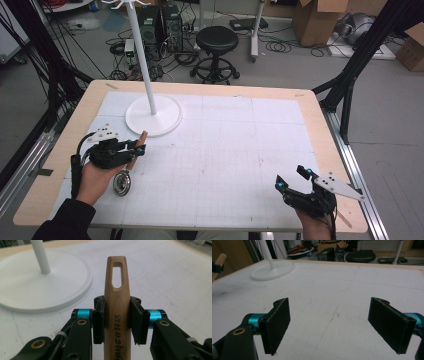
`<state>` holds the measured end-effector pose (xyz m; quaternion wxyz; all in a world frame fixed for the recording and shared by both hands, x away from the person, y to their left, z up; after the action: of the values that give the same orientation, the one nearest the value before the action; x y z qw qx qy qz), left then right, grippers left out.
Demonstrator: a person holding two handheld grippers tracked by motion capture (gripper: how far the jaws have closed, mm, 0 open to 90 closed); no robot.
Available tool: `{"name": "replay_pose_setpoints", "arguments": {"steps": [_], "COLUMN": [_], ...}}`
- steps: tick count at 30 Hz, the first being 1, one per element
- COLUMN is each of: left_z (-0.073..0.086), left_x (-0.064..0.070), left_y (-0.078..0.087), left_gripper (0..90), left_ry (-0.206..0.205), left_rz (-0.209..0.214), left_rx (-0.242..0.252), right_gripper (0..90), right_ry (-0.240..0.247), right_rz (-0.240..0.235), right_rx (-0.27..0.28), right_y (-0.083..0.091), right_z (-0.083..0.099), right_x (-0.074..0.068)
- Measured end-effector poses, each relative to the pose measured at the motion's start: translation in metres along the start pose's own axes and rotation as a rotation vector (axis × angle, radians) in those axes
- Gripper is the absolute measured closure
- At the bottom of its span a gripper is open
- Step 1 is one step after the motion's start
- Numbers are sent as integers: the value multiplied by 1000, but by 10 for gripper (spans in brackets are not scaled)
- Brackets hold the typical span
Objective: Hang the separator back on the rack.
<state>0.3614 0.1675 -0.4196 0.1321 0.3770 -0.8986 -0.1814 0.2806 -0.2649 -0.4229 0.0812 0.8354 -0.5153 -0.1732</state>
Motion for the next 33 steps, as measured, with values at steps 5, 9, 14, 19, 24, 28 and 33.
{"name": "replay_pose_setpoints", "arguments": {"steps": [5, 9, 14, 19, 24, 28, 33], "left_z": [-12, -21, -32, -42, -41, -40, -39], "left_x": [18, 36, 51, 63, 80, 98, 126], "left_y": [13, 22, 31, 39, 35, 28, 24], "left_gripper": [674, 674, 674, 674, 674, 674, 673], "left_ry": [2, -2, -28, -40, -64, -91, -114], "left_rz": [59, 121, 160, 192, 253, 319, 427], "left_rx": [89, 154, 205, 261, 260, 258, 266], "right_gripper": [164, 164, 164, 164, 165, 169, 224], "right_ry": [-18, 9, 44, 55, 66, 60, 60], "right_rz": [-53, -116, -191, -250, -344, -414, -565], "right_rx": [13, 32, 37, 50, 36, 15, 13], "right_y": [0, 1, 0, -1, -4, -11, -13], "right_z": [-3, -7, -12, -17, -18, -19, -27], "right_x": [-7, -17, -33, -47, -65, -81, -111]}}
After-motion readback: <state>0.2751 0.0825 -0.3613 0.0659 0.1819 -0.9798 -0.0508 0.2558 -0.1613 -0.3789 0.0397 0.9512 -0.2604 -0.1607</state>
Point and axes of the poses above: each handheld gripper's, and its own axes: y roughly backward along the jaws, z roughly out of its underside, x roughly to its right, the point moved 10 cm from there along -y, roughly forward along the jaws, and after that the axes turned 4 degrees about -y, right-handed, at the moved point
